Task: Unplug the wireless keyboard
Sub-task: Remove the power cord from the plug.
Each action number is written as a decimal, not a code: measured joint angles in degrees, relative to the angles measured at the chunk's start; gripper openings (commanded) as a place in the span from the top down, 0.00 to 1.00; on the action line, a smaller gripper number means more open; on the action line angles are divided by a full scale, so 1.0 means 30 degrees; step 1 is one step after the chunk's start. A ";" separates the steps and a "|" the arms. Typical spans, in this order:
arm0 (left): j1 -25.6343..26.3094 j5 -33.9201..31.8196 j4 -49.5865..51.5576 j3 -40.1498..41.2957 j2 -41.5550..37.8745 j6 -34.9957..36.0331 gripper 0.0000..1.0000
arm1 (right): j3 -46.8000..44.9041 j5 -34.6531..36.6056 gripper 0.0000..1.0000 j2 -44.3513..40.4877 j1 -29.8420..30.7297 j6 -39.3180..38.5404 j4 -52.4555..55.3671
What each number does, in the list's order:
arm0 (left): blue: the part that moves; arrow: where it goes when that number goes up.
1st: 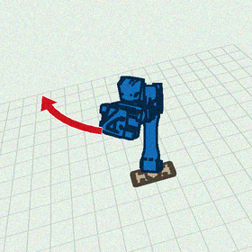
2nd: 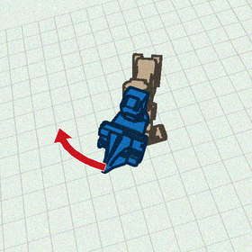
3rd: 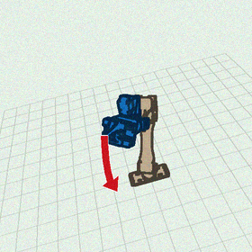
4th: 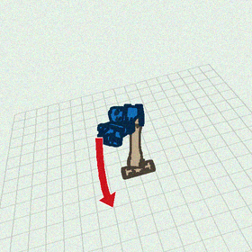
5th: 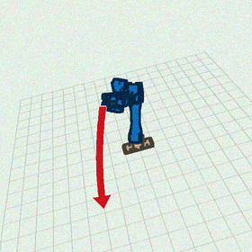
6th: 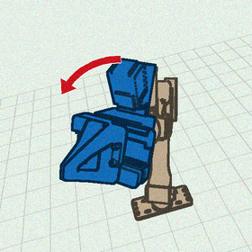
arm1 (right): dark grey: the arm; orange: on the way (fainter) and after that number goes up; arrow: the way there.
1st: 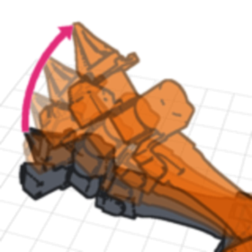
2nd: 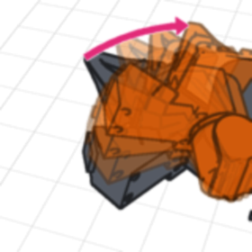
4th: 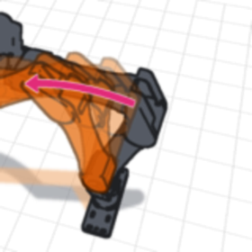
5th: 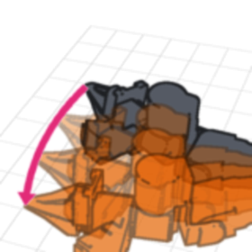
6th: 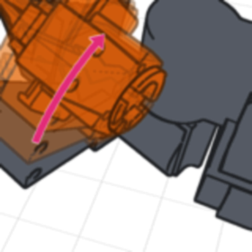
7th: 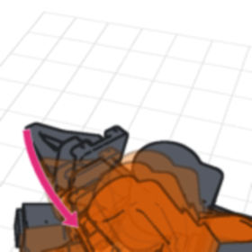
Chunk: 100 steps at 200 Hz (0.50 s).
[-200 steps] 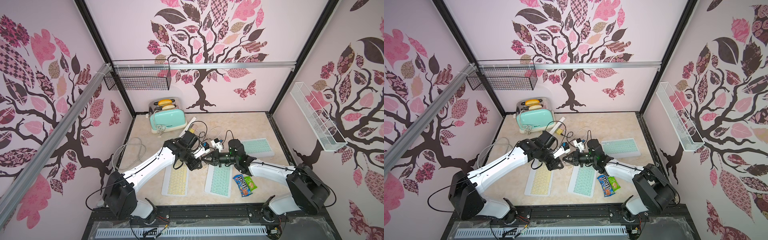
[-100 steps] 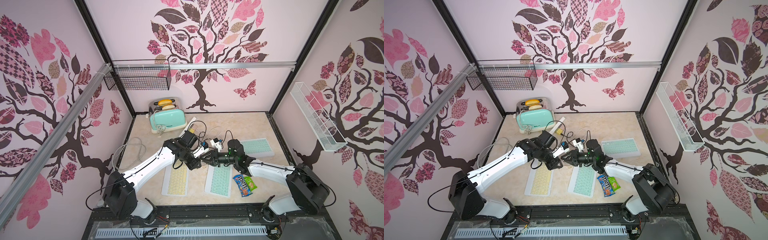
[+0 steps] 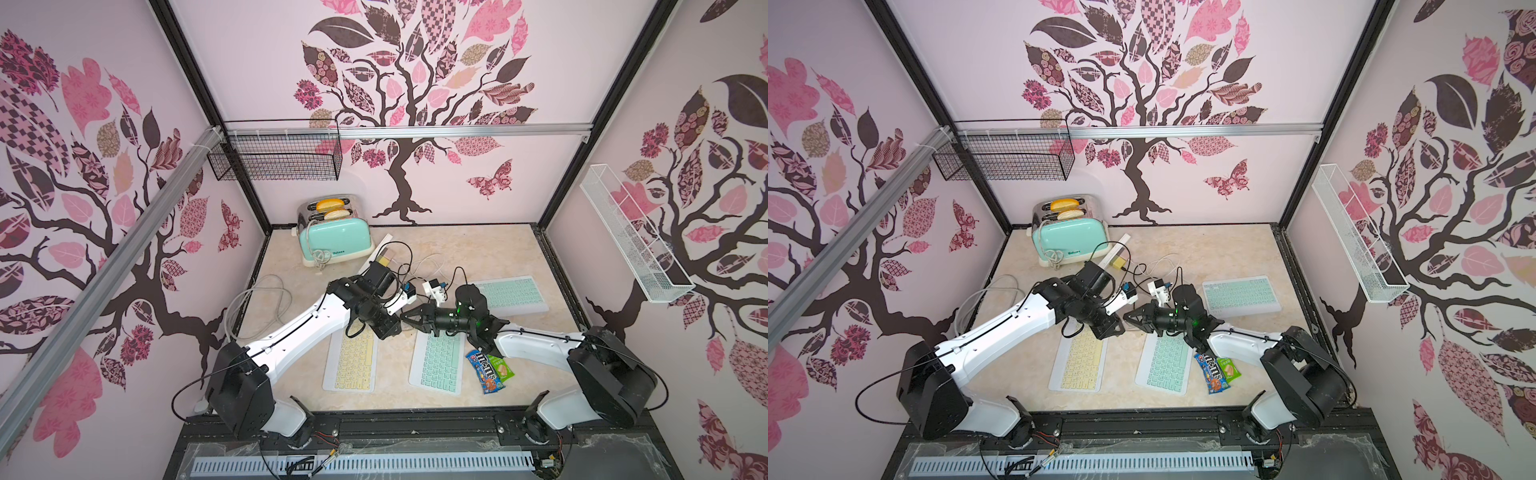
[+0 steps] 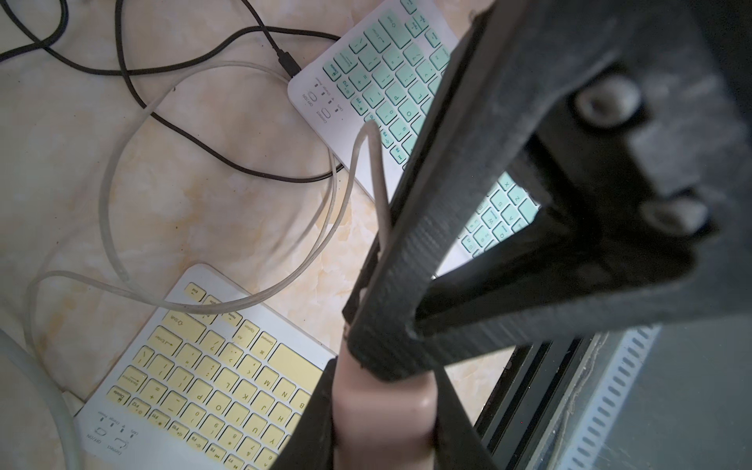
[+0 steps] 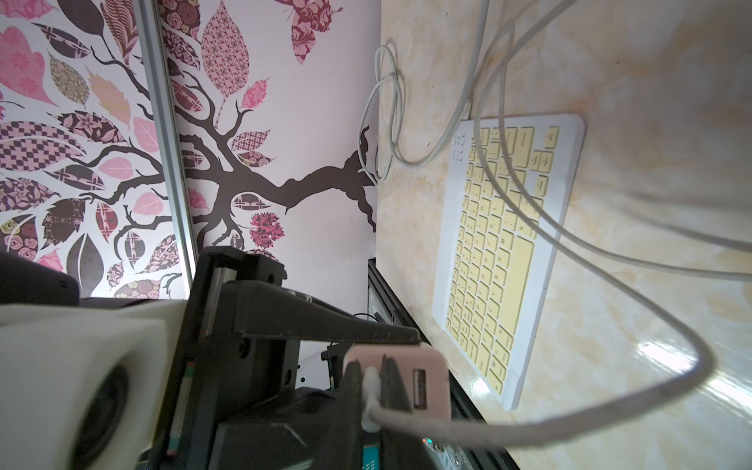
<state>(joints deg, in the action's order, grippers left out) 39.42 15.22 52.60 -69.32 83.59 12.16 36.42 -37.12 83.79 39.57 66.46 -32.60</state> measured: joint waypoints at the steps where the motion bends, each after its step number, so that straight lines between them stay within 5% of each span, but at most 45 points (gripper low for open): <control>1: 0.0000 -0.0036 0.0000 0.0000 0.0007 -0.0007 1.00 | 0.0000 0.0022 1.00 0.0000 0.0007 0.0000 0.0000; 100: -0.0080 -0.0612 -0.0794 0.0262 -0.0204 -0.1785 1.00 | 0.0605 0.1596 1.00 0.0452 0.0211 -0.0619 0.0044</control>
<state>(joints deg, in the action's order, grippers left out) 39.18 13.39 50.22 -68.53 82.98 6.81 38.24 -32.34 85.14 40.21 64.60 -32.47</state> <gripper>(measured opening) 0.282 0.078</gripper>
